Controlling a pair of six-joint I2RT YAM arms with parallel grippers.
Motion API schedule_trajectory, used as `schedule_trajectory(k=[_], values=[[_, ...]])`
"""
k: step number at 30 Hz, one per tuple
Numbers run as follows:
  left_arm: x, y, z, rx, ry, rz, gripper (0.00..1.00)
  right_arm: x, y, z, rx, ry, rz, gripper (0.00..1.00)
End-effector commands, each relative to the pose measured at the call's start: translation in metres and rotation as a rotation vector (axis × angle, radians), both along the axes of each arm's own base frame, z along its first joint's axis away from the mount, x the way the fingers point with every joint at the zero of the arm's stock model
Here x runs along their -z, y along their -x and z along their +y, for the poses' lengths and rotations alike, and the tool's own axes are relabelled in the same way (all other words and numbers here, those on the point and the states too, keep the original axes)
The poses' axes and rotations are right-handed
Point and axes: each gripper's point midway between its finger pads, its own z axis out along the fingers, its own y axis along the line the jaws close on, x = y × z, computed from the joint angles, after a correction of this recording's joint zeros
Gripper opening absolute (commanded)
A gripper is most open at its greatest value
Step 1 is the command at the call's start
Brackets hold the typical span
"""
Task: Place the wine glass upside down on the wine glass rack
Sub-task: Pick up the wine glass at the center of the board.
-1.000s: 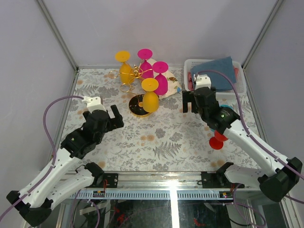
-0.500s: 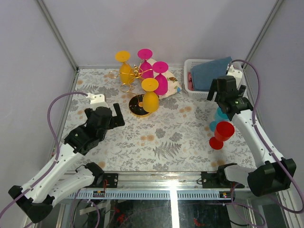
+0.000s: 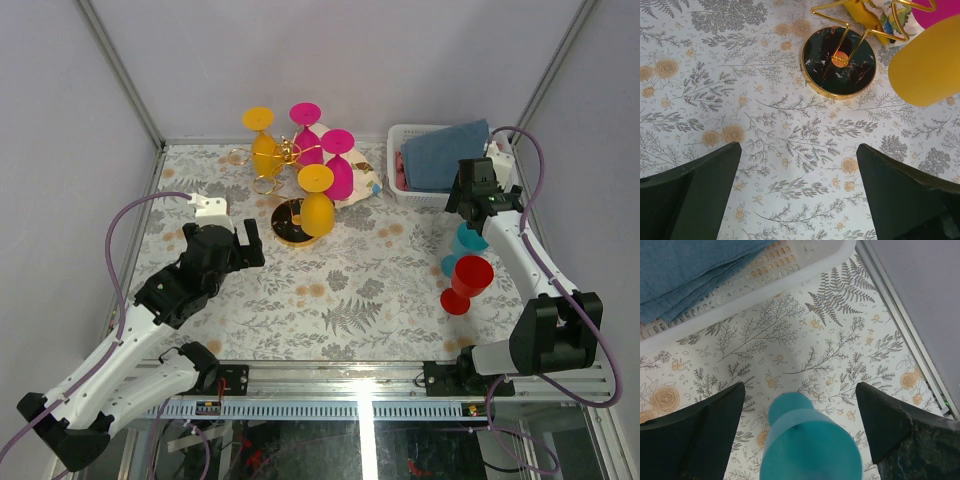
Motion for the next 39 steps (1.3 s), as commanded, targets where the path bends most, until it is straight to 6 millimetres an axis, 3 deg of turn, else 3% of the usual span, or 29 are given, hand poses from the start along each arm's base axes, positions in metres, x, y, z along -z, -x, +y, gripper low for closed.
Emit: schedule_trajectory(k=[1, 19, 39], values=[[-0.005, -0.004, -0.006, 0.031, 0.009, -0.040, 1.00, 0.001, 0.003, -0.004, 0.063, -0.034, -0.025, 0.99], [0.000, -0.003, -0.007, 0.032, 0.013, -0.030, 1.00, 0.038, 0.036, 0.025, 0.034, -0.215, 0.107, 0.99], [0.002, -0.004, -0.005, 0.023, 0.002, -0.027, 1.00, 0.024, 0.045, 0.052, -0.171, -0.291, 0.184, 0.99]])
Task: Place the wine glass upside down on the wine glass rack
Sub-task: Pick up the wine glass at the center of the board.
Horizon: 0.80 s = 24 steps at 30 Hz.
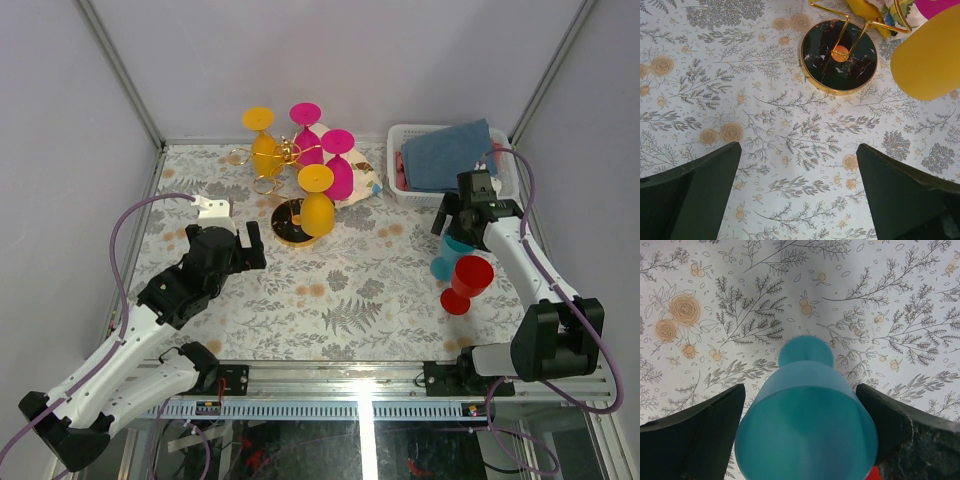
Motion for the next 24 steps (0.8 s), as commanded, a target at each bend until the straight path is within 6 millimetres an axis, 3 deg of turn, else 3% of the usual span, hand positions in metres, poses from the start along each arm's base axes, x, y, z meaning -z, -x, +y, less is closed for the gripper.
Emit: schedule_trajectory(k=[1, 13, 24], values=[[-0.007, -0.005, -0.003, 0.005, 0.010, -0.040, 1.00, -0.020, -0.002, 0.004, -0.066, -0.010, -0.020, 0.99], [-0.008, -0.004, -0.003, 0.004, 0.012, -0.042, 1.00, -0.021, 0.002, 0.015, -0.139, -0.046, -0.007, 0.99], [-0.018, 0.000, 0.004, -0.020, 0.031, -0.067, 1.00, -0.026, -0.001, 0.018, -0.165, -0.056, -0.021, 0.80]])
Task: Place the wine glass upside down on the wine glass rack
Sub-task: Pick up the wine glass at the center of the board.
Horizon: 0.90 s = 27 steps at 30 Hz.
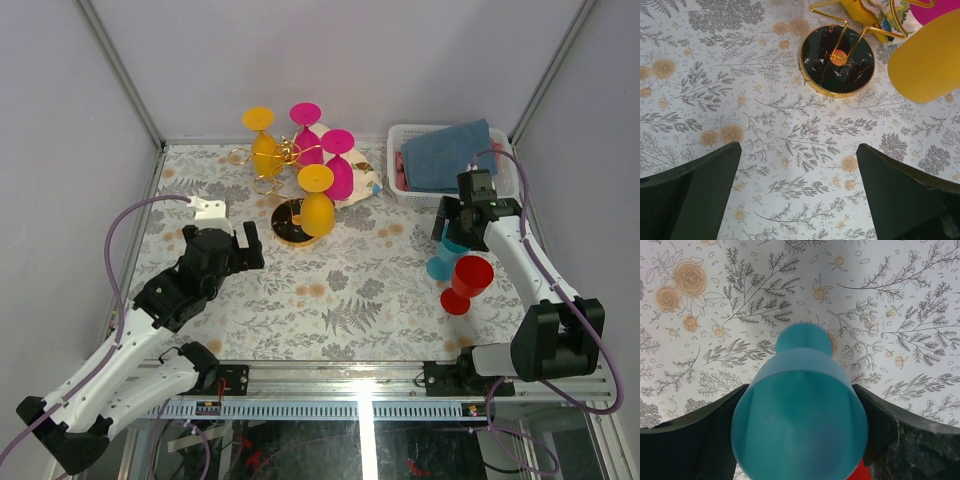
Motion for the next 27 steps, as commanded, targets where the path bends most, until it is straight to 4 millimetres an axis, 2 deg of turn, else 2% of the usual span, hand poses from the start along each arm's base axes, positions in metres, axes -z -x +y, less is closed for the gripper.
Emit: schedule_trajectory(k=[1, 8, 12, 16, 23, 27], values=[[-0.015, -0.002, 0.003, -0.024, 0.030, -0.057, 1.00, -0.030, -0.012, 0.011, -0.052, -0.052, -0.086, 0.79], [-0.022, 0.003, 0.002, -0.025, 0.093, -0.086, 1.00, -0.050, -0.022, 0.053, -0.166, -0.121, -0.164, 0.74], [-0.023, 0.006, 0.001, -0.015, 0.130, -0.106, 1.00, -0.053, -0.022, 0.088, -0.254, -0.142, -0.174, 0.74], [-0.026, 0.006, -0.004, 0.003, 0.150, -0.115, 1.00, -0.052, -0.016, 0.114, -0.325, -0.158, -0.164, 0.73], [-0.021, -0.002, -0.012, -0.013, 0.175, -0.085, 1.00, -0.065, 0.000, 0.135, -0.463, -0.219, -0.217, 0.72], [-0.023, -0.004, -0.026, 0.025, 0.226, -0.083, 1.00, -0.077, 0.011, 0.141, -0.523, -0.261, -0.251, 0.72]])
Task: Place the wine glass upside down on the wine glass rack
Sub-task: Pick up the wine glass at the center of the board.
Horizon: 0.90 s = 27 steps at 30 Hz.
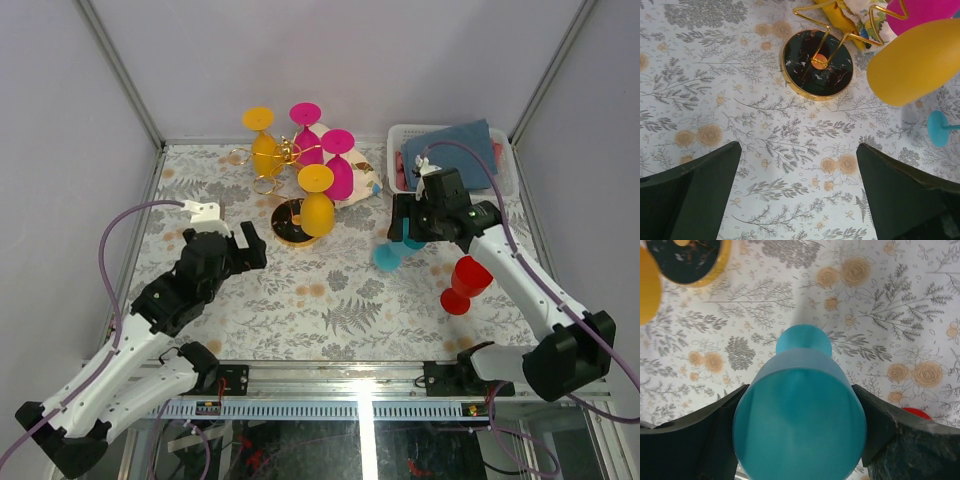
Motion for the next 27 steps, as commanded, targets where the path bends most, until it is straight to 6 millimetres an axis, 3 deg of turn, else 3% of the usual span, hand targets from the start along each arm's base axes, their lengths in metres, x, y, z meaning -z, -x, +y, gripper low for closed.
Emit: schedule_trajectory(k=[1, 9, 10, 15, 22, 27], values=[[-0.017, -0.007, -0.024, 0.046, 0.115, -0.053, 1.00, -0.034, 0.009, 0.017, -0.112, -0.095, -0.106, 0.72], [-0.021, -0.001, -0.051, 0.143, 0.186, -0.061, 1.00, -0.051, 0.042, 0.047, -0.230, -0.174, -0.119, 0.71], [-0.025, 0.000, -0.061, 0.183, 0.222, -0.076, 1.00, -0.058, 0.056, 0.058, -0.269, -0.200, -0.134, 0.71], [-0.037, -0.001, -0.079, 0.249, 0.283, -0.120, 1.00, -0.088, 0.074, 0.073, -0.314, -0.322, -0.220, 0.71], [-0.067, -0.011, -0.092, 0.296, 0.285, -0.198, 1.00, -0.141, 0.078, 0.095, -0.365, -0.567, -0.394, 0.73], [-0.079, -0.011, -0.099, 0.331, 0.305, -0.234, 1.00, -0.161, 0.077, 0.103, -0.357, -0.682, -0.445, 0.73]])
